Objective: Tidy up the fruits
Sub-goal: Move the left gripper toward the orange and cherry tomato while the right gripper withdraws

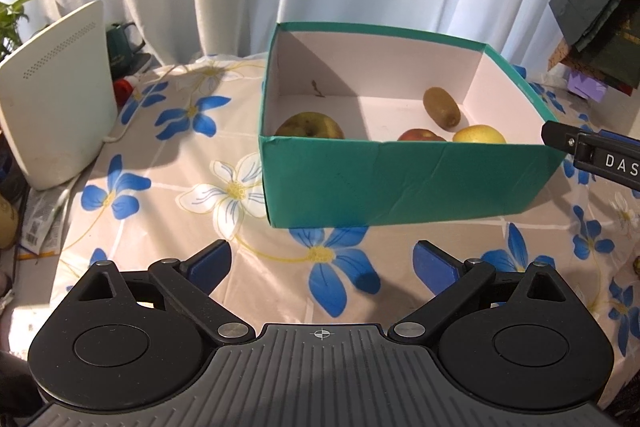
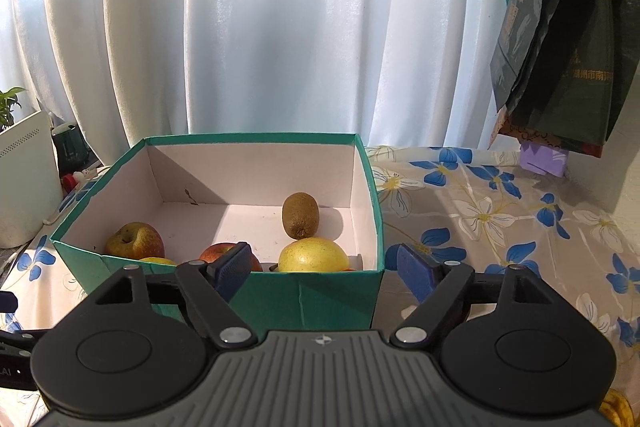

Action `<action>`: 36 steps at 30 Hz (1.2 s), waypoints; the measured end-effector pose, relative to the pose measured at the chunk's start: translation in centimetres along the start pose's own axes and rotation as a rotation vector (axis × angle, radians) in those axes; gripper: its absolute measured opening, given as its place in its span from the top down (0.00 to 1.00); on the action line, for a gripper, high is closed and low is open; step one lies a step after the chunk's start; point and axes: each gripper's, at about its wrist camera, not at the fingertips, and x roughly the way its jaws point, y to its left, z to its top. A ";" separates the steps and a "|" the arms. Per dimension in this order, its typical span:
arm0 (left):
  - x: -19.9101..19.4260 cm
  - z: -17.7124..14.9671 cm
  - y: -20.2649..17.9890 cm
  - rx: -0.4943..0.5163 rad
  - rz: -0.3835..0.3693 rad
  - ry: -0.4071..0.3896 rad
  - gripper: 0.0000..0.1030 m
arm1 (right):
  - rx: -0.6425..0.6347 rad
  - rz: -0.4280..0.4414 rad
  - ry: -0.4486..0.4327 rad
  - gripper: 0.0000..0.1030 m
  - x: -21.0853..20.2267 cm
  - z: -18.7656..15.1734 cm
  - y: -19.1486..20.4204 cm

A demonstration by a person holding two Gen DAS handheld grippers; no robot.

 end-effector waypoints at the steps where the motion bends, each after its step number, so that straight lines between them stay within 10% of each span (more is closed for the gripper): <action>1: -0.1 -0.2 -0.2 0.013 -0.006 0.000 0.03 | 0.003 -0.004 -0.004 0.22 -0.4 -0.1 -0.1; 15: 0.1 -4.3 -3.5 0.178 -0.149 0.093 0.03 | 0.038 -0.046 -0.016 0.20 -5.2 -2.0 -1.2; 36: 0.8 -6.7 -5.2 0.253 -0.128 0.169 0.03 | 0.071 -0.050 0.039 0.20 -7.1 -4.7 -1.4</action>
